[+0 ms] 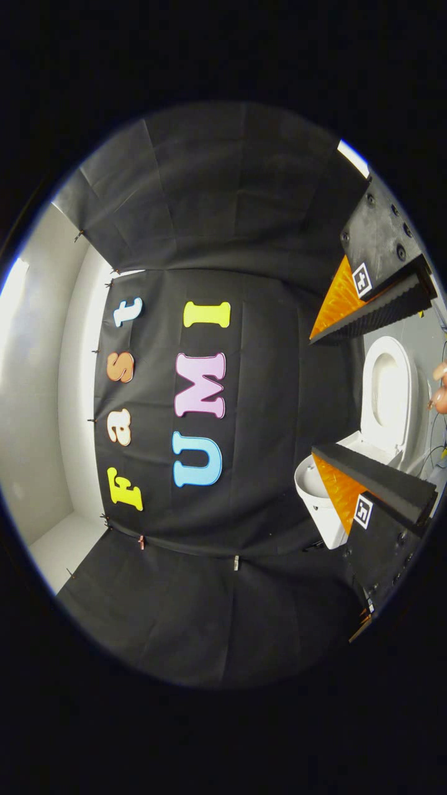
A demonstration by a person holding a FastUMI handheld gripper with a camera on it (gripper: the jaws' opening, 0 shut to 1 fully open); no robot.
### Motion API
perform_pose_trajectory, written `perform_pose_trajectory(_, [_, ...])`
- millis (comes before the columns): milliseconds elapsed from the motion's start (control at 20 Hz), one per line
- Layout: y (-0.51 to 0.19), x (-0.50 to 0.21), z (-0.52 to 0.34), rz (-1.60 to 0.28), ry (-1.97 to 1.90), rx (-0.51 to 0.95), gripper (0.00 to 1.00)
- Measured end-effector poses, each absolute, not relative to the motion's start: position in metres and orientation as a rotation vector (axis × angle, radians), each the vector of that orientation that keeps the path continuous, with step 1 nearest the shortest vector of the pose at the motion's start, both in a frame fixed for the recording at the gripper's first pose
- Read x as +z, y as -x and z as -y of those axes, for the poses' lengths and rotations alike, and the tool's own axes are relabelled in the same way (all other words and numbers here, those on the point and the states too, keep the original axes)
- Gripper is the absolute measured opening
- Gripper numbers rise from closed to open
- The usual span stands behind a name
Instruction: Open the toilet lid.
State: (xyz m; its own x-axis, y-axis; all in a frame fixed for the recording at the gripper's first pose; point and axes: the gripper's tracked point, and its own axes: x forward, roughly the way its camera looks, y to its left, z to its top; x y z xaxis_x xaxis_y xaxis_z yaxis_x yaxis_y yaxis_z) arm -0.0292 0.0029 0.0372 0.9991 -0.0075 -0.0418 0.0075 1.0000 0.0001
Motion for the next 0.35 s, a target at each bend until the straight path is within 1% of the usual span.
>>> perform_pose_trajectory(350, [0.027, 0.0351, 0.0001, -0.048, -0.007, -0.007, 0.98])
